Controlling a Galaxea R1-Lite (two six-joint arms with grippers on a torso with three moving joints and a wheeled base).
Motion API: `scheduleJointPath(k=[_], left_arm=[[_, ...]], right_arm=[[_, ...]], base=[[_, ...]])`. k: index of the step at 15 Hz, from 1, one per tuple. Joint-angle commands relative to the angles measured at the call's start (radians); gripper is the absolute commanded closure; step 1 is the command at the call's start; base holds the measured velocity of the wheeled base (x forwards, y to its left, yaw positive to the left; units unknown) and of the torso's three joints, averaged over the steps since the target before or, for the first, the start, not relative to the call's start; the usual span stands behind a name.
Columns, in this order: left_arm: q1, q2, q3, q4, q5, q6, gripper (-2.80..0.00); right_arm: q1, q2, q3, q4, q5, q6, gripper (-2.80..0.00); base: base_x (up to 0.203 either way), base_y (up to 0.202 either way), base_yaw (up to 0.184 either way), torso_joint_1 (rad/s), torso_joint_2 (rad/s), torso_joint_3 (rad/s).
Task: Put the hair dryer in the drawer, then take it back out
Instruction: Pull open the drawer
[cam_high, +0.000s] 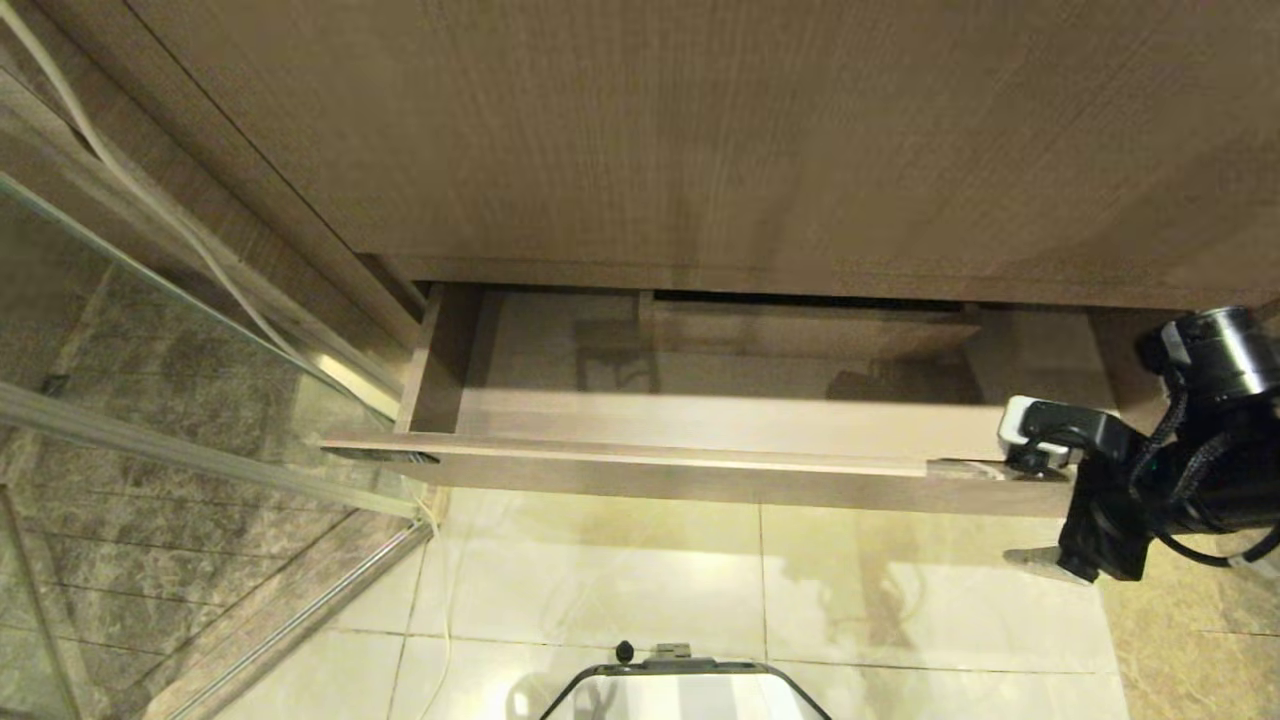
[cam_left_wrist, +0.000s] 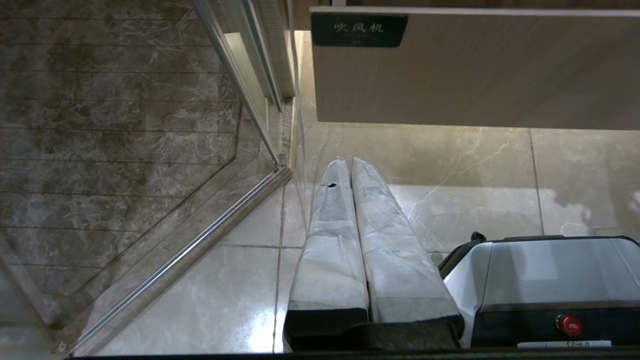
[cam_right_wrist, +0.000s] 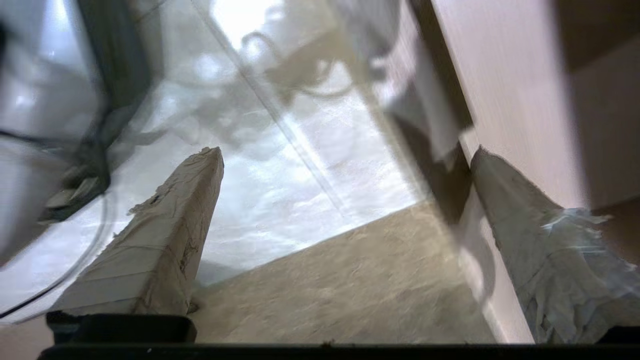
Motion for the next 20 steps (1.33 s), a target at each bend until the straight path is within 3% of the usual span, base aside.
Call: scheduleJointPath(k=[1,4,10,11,14,17,20], left_arm=[[-0.001,0.0,0.0,0.0,0.0,-0.001,0.0],[0.0,0.0,0.002,0.0,0.0,-0.001,0.0],[0.0,0.0,0.0,0.0,0.001,-0.001,0.0],[0.0,0.0,0.001,0.0,0.0,-0.001,0.0],[0.0,0.0,0.002,0.0,0.001,-0.001,0.0],[0.0,0.0,0.001,0.0,0.0,-0.001,0.0],[0.0,0.0,0.001,0.0,0.0,-0.001,0.0]], right_arm=[[-0.007,-0.085,0.027,-0.001,0.002,0.007,-2.8],[-0.017,-0.123,0.008,-0.007,0.013,0.056,-2.8],[-0.034,-0.329,0.011,-0.004,0.076,0.376,-2.8],[-0.037,-0.385,0.018,-0.002,0.071,0.398,0.0],[-0.044,-0.531,0.075,-0.009,0.052,0.436,0.0],[-0.044,-0.682,0.163,-0.015,0.048,0.55,0.0],[-0.04,-0.791,0.236,-0.003,0.017,0.581,0.0]], base=[[0.0,0.0,0.0,0.0,0.0,0.0],[0.0,0.0,0.0,0.0,0.0,0.0],[0.0,0.0,0.0,0.0,0.0,0.0],[0.0,0.0,0.0,0.0,0.0,0.0],[0.0,0.0,0.0,0.0,0.0,0.0],[0.0,0.0,0.0,0.0,0.0,0.0],[0.0,0.0,0.0,0.0,0.0,0.0]])
